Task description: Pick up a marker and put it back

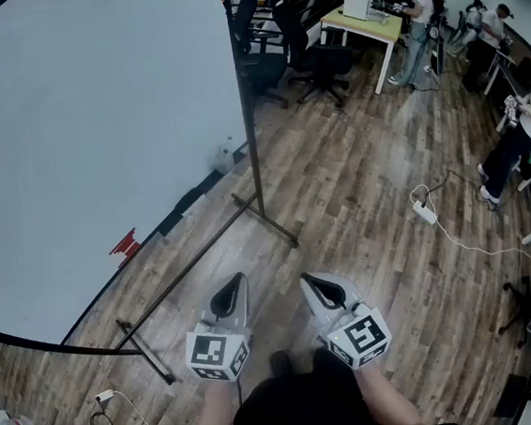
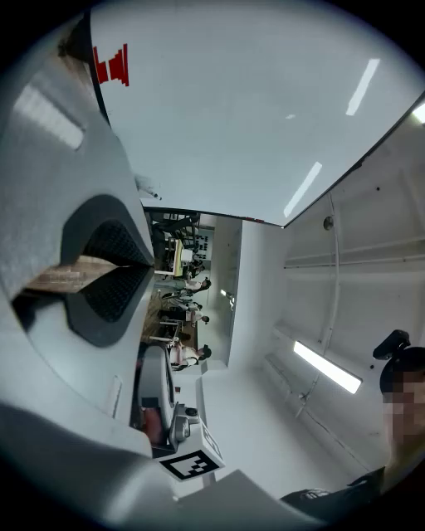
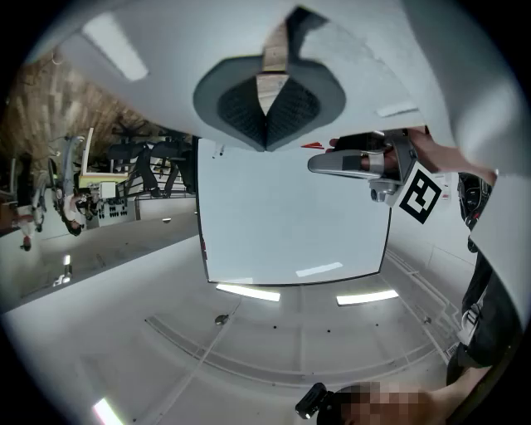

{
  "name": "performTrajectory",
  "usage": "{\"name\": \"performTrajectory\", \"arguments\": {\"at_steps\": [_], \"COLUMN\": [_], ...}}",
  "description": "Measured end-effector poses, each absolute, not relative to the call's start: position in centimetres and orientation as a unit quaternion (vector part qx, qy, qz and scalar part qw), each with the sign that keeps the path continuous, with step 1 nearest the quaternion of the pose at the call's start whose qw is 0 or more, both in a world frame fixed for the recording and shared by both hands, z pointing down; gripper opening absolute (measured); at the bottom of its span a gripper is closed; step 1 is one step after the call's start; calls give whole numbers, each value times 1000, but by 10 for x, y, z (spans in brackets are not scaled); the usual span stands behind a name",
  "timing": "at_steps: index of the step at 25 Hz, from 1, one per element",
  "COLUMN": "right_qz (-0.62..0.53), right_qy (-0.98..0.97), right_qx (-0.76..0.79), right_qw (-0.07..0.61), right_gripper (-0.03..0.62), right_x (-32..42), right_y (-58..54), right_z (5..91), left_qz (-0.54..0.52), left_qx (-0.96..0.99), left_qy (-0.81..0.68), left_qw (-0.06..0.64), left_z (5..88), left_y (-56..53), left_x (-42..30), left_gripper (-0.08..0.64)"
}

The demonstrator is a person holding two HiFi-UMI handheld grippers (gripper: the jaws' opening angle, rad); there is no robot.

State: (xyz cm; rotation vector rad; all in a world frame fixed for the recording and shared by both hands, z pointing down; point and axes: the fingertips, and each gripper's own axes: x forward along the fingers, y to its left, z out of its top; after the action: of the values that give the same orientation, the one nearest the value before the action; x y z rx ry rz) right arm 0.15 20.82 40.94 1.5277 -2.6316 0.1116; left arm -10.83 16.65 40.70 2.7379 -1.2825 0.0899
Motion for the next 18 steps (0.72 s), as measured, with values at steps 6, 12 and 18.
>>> {"name": "performTrajectory", "arguments": {"at_steps": [6, 12, 18], "right_qz": [38, 57, 88], "right_qy": [-859, -862, -854], "right_qx": [507, 501, 510], "right_qw": [57, 47, 42], "right_gripper": [0, 0, 2], "right_x": [-14, -25, -24], "right_y": [220, 219, 215], "right_z": [413, 414, 422], "left_qz": [28, 28, 21], "left_qx": [904, 905, 900], "left_qy": [-423, -421, -432], "left_qw": [57, 60, 62], "left_z": [407, 409, 412], "left_y": [179, 180, 174], "left_x": [-125, -135, -152], "left_gripper": [11, 11, 11]}}
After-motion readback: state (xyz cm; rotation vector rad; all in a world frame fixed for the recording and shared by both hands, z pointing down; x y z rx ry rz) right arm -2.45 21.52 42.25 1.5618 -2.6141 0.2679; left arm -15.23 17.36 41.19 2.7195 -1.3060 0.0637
